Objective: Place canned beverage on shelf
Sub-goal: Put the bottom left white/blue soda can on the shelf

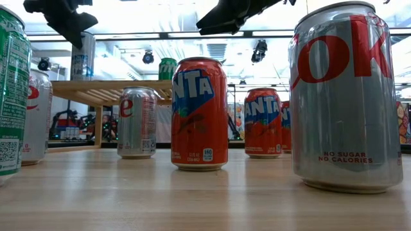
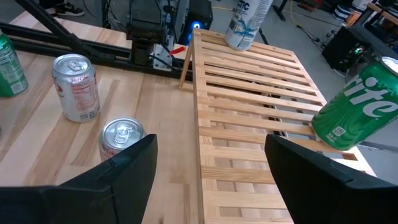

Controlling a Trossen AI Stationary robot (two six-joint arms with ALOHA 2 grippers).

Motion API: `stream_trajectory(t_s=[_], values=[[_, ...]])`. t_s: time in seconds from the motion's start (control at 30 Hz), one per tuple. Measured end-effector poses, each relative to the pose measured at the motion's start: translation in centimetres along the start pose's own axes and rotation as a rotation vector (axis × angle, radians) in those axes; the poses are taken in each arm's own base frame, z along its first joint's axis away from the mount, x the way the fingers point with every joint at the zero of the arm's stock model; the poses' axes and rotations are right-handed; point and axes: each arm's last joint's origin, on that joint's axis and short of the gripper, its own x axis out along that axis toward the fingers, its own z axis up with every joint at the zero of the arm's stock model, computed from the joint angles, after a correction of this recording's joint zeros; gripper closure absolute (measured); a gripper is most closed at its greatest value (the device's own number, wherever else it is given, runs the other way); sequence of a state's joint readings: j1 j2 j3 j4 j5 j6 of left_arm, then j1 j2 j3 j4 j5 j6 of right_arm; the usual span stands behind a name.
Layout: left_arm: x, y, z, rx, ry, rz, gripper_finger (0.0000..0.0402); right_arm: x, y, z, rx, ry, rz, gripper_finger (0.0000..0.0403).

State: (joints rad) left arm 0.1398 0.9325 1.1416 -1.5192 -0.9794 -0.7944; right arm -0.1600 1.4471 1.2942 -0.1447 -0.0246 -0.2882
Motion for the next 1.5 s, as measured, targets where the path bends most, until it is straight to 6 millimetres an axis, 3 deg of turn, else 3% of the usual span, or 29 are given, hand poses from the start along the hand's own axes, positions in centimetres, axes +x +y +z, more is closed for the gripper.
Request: stream_trajectory(t_s=[0.27, 0.5, 1.2, 1.5], values=[[0.0, -0.3, 0.1, 0.018, -0.002, -0.009, 0.0401, 0.0, 0.0, 0.0, 0.0, 0.0, 0.0, 0.0119], [-0.3, 0.0, -0.2, 0.12, 0.131, -0.144, 0.0401, 0.0, 0.0, -0.1, 0.007, 0.007, 0.002, 0.0119], [0.5, 0.4, 0.1, 0.112, 0.073, 0.025, 0.0401, 0.0, 0.0, -0.1, 0.007, 0.014, 0.004, 0.0119], [1.1, -0.5, 0.6, 0.135, 0.076, 0.036, 0.0402, 0.0, 0.1, -0.2, 0.007, 0.023, 0.007, 0.0119]])
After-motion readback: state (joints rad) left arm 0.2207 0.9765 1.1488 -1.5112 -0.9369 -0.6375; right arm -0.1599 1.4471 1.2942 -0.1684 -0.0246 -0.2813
